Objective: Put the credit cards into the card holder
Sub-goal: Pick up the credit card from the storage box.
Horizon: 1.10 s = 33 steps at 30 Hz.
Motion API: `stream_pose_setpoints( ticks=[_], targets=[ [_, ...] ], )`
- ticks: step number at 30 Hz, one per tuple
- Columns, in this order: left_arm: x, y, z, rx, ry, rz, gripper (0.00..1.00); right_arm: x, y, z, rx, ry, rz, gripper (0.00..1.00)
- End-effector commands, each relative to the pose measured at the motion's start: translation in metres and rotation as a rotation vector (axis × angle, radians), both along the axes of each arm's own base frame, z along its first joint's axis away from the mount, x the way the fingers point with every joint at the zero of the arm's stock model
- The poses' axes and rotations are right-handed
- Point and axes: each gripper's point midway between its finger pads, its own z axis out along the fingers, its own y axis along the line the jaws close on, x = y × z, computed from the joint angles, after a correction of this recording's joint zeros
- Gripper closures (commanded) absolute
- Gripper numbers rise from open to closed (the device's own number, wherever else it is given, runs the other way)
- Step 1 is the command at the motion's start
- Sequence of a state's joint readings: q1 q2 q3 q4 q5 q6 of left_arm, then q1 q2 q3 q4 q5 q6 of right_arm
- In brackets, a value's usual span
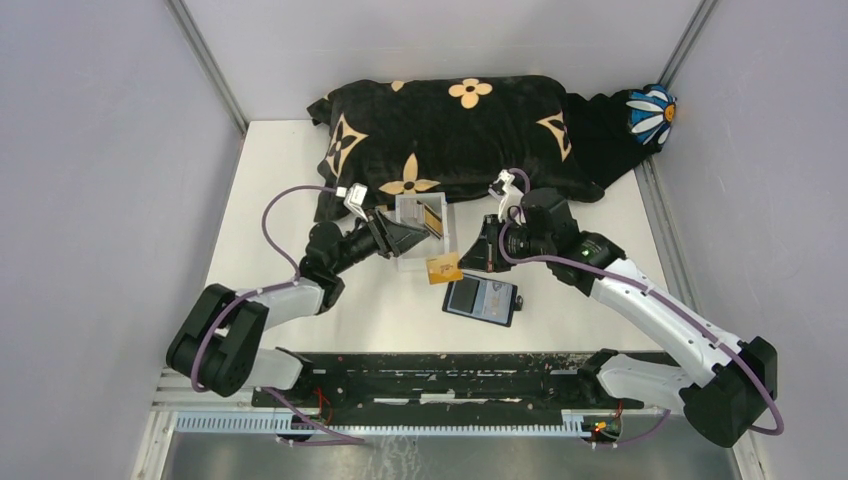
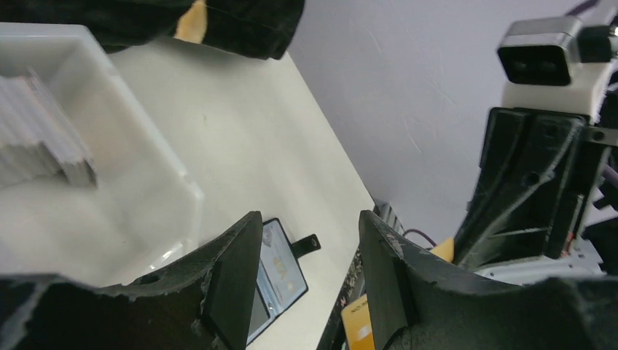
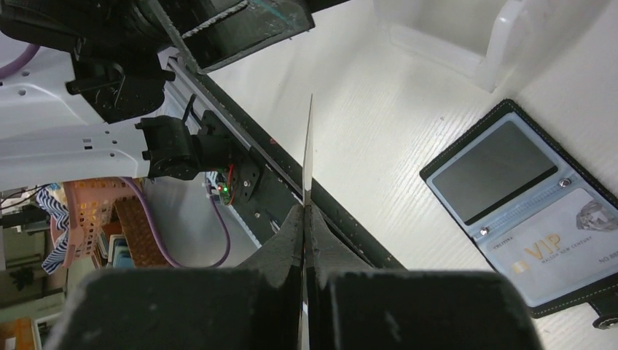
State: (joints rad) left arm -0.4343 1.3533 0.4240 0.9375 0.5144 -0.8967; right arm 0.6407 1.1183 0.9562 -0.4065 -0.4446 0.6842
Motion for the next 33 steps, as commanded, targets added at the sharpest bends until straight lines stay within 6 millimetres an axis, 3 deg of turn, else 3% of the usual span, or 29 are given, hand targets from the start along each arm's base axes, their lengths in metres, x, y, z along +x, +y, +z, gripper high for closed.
stream_pose_setpoints(
  ticks=[1, 7, 15, 26, 33],
  targets=[
    [-0.026, -0.013, 0.030, -0.074, -0.156, -0.166, 0.41, -0.009, 0.001, 0.005, 0.032, -0.015, 0.037, 0.99],
    [-0.048, -0.020, 0.034, -0.116, -0.214, -0.304, 0.41, -0.015, -0.001, -0.001, 0.027, 0.002, 0.054, 0.99],
    [-0.070, -0.032, 0.016, -0.104, -0.194, -0.457, 0.41, -0.022, 0.000, -0.001, 0.034, 0.028, 0.080, 0.99],
    [-0.086, -0.042, 0.006, -0.119, -0.183, -0.590, 0.44, -0.019, 0.002, -0.012, 0.018, 0.069, 0.094, 0.99],
    [-0.089, -0.043, 0.003, -0.129, -0.171, -0.623, 0.59, -0.013, -0.002, -0.018, 0.011, 0.091, 0.087, 0.99]
  ],
)
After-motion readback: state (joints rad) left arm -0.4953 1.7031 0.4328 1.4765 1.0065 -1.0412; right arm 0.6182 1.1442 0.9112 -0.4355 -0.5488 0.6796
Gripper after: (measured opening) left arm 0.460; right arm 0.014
